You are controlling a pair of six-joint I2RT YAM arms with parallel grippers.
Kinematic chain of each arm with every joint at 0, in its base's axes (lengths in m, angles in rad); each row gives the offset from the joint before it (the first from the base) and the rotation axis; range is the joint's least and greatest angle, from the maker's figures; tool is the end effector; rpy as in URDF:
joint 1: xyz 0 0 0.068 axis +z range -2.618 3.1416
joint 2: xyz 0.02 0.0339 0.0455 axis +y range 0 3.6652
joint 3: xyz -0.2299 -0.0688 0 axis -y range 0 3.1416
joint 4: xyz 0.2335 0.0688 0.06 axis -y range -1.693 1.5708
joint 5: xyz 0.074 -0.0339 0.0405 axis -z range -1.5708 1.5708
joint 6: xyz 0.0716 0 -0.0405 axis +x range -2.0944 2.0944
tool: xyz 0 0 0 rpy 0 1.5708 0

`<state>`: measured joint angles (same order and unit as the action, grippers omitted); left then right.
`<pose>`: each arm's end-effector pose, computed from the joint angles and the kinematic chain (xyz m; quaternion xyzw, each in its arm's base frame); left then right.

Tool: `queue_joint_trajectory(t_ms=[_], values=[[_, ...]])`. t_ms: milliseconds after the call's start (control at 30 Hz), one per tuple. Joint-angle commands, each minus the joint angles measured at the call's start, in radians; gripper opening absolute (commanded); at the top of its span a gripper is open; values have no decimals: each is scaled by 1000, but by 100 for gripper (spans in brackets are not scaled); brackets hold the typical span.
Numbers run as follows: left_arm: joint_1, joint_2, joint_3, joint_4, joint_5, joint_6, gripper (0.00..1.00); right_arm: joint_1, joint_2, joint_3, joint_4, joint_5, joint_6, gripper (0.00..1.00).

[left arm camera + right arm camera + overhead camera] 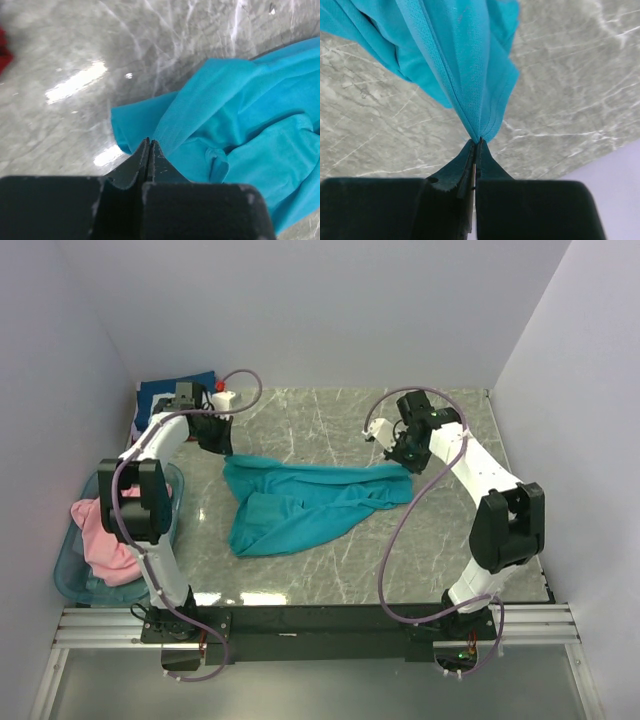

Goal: Fold and stack the t-shirts
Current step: Flatten the tshirt out

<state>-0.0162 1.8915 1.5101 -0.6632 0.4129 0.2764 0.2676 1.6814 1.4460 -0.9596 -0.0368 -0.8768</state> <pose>0.4011 -0.0352 0.1798 0.1905 0.9272 -0.1632 0.2781 0.3271 0.0924 0.2105 -0.5348 0.8239 -0.0388 0.1836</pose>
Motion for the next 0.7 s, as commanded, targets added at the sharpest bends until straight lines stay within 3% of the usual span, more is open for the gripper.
queue_joint_trajectory(t_ms=[0, 267, 433, 567, 667], values=[[-50, 46, 22, 8, 24, 23, 1, 2, -16, -19, 1, 11, 35, 0], [-97, 213, 237, 80, 65, -45, 1, 5, 57, -10, 1, -17, 75, 0], [-96, 227, 246, 208, 21, -92, 6, 5, 86, -1, 2, -23, 79, 0], [-84, 287, 318, 110, 7, -68, 45, 5, 107, 20, -11, -34, 87, 0], [-54, 264, 260, 157, 21, -82, 57, 5, 109, 24, -11, -37, 87, 0]])
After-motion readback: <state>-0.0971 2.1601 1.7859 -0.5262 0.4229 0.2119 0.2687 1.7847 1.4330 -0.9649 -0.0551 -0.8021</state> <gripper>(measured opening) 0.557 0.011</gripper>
